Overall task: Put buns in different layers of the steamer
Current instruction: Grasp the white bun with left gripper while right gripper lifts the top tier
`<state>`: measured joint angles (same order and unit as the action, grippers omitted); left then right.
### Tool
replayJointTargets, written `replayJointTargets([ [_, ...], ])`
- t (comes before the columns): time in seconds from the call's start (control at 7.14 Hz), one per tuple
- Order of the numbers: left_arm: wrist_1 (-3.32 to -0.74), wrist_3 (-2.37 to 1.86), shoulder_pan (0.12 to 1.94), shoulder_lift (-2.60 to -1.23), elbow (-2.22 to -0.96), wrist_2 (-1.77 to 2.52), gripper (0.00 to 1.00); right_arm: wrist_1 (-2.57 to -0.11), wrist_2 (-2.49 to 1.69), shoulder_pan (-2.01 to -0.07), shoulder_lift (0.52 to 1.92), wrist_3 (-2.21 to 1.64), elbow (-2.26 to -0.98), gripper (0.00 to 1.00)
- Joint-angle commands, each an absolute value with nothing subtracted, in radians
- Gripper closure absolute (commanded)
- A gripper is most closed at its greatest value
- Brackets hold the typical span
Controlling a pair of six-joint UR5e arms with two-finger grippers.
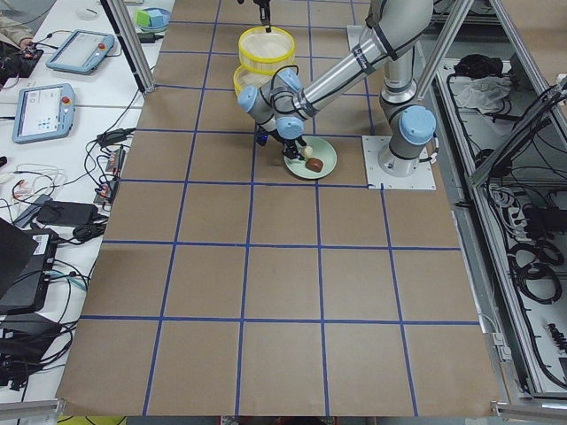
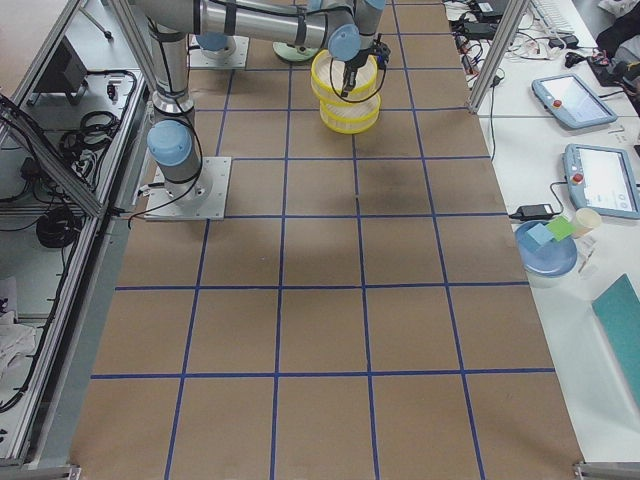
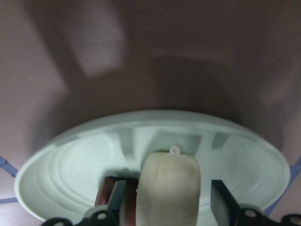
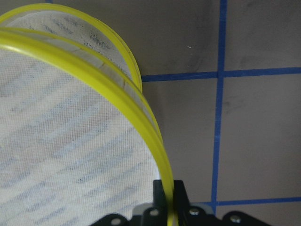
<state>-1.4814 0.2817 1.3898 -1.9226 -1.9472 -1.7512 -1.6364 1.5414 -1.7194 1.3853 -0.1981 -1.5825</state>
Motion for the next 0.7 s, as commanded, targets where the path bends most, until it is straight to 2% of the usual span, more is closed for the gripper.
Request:
replayJointTargets([
  [0.0,-1.489,0.282,1.390,-1.921,-1.922,-1.747,1.00,-1.542,1.575,-1.648,1.538,-0.183,-1.575,1.00],
  [0.28,-1.489,0.284,1.391,-1.888,-1.913,-1.709,1.00,-1.487,1.577,-1.597,1.617,-0.167,-1.571,1.00],
  [0.56,-1.582,0.284,1.391,-1.841,-1.805,-1.706,1.00,-1.488,1.632,-1.595,1.638,-0.153,-1.571,1.00],
])
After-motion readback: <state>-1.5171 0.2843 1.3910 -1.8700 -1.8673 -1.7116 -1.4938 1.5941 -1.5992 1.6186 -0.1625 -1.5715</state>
